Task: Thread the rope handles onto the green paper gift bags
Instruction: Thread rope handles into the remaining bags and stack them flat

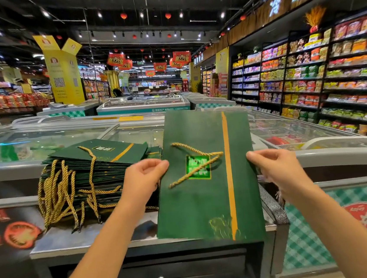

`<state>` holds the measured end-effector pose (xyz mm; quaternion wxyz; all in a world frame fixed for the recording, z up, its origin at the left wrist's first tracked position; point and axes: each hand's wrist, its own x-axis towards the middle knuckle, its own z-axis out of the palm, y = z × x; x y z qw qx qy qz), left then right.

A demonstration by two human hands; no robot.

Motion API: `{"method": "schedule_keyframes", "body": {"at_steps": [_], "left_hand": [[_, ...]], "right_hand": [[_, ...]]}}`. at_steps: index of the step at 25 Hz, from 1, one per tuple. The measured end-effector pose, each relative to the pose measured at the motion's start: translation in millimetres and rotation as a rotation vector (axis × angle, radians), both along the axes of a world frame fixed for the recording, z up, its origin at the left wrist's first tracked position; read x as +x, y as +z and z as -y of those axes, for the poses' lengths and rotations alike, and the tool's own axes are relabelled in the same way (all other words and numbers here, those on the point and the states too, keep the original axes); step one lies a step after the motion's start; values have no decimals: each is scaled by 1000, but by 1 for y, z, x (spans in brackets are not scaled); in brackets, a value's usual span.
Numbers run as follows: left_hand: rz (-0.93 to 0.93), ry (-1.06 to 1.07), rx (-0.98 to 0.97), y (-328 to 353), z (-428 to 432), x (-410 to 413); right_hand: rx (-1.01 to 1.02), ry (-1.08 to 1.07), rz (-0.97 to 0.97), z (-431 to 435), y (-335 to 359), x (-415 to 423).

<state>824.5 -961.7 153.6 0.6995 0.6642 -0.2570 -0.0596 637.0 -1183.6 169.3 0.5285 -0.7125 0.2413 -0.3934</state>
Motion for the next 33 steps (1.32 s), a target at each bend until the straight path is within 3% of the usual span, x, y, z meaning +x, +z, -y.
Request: {"method": "schedule_keyframes", "body": {"at_steps": [3,8,12,14,16,21,26,28,30,33], "left_hand": [[94,0,-83,40,2,2],[142,-86,-133,82,-2,7],[92,-158,-45,70,-3,13],[34,-203,-26,55,-2,16],[37,-238,38,37,-1,18],[138,-208,320,-13,2,16],[60,-159,290,-47,0,10],[65,-116,302,-57,-1,10],[26,-94,298,-60,-1,10],[-57,-135,263,-58,-3,5]], "right_hand": [[153,81,193,1,30,-1],[126,113,367,0,56,1],[284,174,411,12,47,5],[296,180,306,15,36,1],[175,146,90,15,20,-6],[-361,48,-390,16,-29,-5],[-807,-97,-754,5,-63,5],[-961,-249,-829,2,-68,12],[-1055,-344,-782,-5,-70,24],[-910,-203,-565,-16,-64,57]]}}
